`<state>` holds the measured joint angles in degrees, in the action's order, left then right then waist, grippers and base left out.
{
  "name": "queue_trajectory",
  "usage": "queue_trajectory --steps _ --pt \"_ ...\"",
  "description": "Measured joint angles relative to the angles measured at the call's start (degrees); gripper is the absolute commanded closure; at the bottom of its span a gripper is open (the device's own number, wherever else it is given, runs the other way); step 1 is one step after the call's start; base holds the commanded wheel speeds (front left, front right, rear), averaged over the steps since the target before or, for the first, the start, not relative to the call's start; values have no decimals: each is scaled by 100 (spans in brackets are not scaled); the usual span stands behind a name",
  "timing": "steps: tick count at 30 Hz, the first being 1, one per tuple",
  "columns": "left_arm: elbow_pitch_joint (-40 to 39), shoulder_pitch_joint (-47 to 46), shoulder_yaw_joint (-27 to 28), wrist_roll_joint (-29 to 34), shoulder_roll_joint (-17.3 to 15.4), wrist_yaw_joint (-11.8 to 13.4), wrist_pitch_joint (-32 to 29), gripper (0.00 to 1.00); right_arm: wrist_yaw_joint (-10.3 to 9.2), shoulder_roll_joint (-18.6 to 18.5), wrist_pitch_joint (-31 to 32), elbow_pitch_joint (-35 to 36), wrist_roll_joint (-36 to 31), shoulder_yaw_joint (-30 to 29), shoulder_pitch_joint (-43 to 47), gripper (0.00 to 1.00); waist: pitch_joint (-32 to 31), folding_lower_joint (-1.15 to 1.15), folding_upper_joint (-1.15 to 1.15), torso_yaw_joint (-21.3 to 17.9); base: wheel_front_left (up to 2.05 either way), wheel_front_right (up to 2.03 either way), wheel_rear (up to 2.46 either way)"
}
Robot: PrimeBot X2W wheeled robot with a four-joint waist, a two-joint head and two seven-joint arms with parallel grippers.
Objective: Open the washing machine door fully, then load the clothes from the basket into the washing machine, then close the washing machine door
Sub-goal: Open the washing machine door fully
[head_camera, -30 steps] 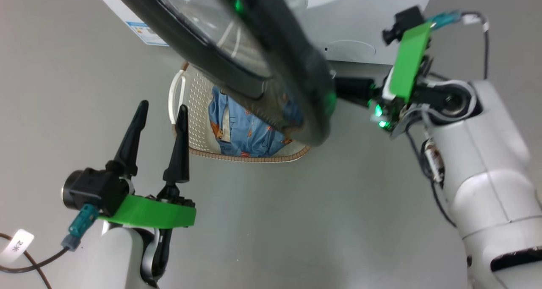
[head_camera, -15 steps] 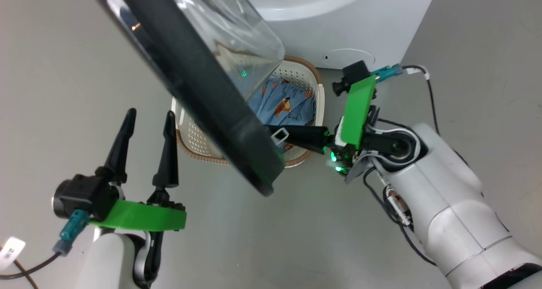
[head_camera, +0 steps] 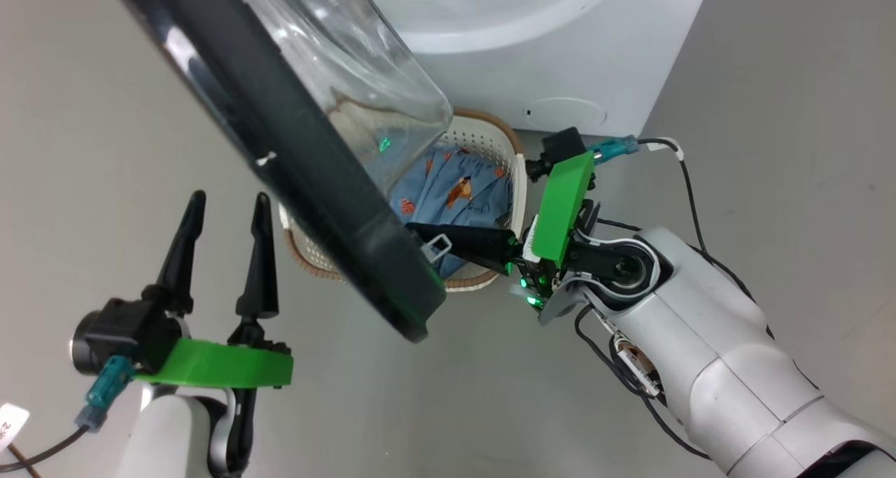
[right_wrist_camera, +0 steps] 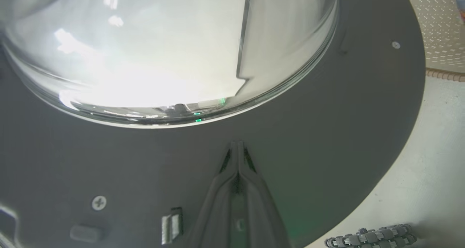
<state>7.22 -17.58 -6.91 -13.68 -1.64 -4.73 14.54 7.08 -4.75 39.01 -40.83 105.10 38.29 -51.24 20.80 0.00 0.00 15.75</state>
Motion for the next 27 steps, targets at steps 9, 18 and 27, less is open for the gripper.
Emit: queue_trajectory --steps 9,18,27 --pt "36 331 255 109 -2 -12 0 0 0 -279 -327 -14 105 -274 558 100 -358 0 0 -204 0 0 0" --pt "65 622 444 286 -8 -109 0 0 0 -359 -492 288 250 -595 1143 100 -741 0 0 -398 0 0 0" --pt "118 1067 694 448 -11 -158 0 0 0 -315 -633 600 285 -782 1822 100 -1215 0 0 -633 0 0 0"
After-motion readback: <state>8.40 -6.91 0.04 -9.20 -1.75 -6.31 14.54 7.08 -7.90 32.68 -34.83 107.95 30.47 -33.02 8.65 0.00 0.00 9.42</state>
